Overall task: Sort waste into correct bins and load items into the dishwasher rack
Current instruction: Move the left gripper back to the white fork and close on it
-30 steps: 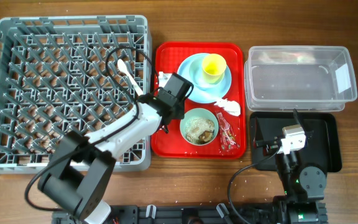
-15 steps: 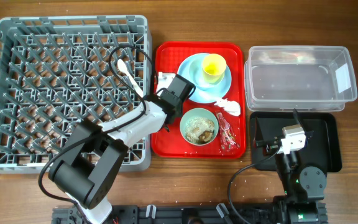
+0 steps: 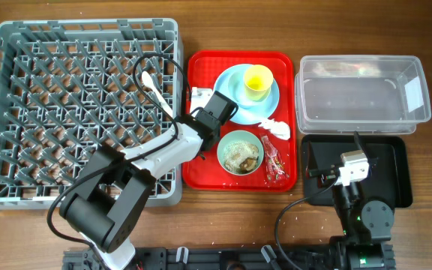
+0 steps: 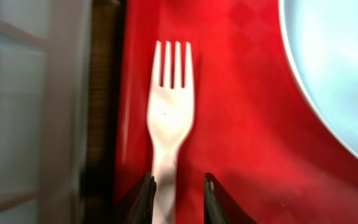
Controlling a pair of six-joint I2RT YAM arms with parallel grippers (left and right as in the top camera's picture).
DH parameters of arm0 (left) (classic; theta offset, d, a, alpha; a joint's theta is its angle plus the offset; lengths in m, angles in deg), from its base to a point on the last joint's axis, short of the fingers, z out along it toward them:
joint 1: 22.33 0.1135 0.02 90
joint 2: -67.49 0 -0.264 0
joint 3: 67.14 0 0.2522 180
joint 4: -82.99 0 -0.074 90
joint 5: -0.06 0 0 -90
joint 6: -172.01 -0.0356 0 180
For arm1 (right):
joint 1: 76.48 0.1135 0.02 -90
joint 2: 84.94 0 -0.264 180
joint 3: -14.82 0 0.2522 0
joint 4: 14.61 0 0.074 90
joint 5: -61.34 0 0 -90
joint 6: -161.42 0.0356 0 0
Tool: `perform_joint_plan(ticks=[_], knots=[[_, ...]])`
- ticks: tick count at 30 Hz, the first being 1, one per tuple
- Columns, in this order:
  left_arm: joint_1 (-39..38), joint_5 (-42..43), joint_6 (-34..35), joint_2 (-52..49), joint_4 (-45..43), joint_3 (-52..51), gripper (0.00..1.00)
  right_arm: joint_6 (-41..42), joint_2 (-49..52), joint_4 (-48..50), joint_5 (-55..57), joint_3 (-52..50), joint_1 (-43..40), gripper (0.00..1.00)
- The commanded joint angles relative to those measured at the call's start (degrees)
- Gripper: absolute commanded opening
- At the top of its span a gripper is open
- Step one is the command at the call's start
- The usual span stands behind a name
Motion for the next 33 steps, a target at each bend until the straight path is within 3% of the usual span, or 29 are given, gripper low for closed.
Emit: perform_joint_plan(ticks=[1,4,12,14,16,19,29,33], knots=[[0.44,-3.54,0.35,0.63,0.7,0.02,0.26,0.04,-0.2,0.2,-0.33,-0.07,-0.24,1.0],[0.44,3.45,0.35,0.2,1.03,-0.15,0.23,0.02,-0.2,0.2,-0.33,-0.07,-0.24,1.0],[0.37,4.48,0.31,-2.16,-4.07,-2.89,0.32,0.0,-0.2,0.2,-0.33,-0.07,-0.24,1.0],[0.39,2.75,0.28,-1.2,-4.09,-2.89,0.31,0.04,-0.2,0.2,-0.33,-0.07,-0.24,1.0],[0.39,-2.43,0.24,0.63,-4.11,-2.86,0.23,0.02,-0.2,0.2,-0.33,-0.07,-0.24,1.0],[0.37,-2.47,-0.15,2.67,-4.0,-2.89,0.23,0.02,-0.2,0.2,-0.33,-0.07,-0.24,1.0],[0.37,11.61,0.28,-3.1,-4.07,-2.89,0.26,0.02,-0.2,0.2,-0.33,-0.07,-0.24,1.0],[0.37,10.49,0.09,-0.28,-4.37,-2.51,0.27,0.02,-0.2,0.2,-0.33,-0.07,-0.24,1.0]])
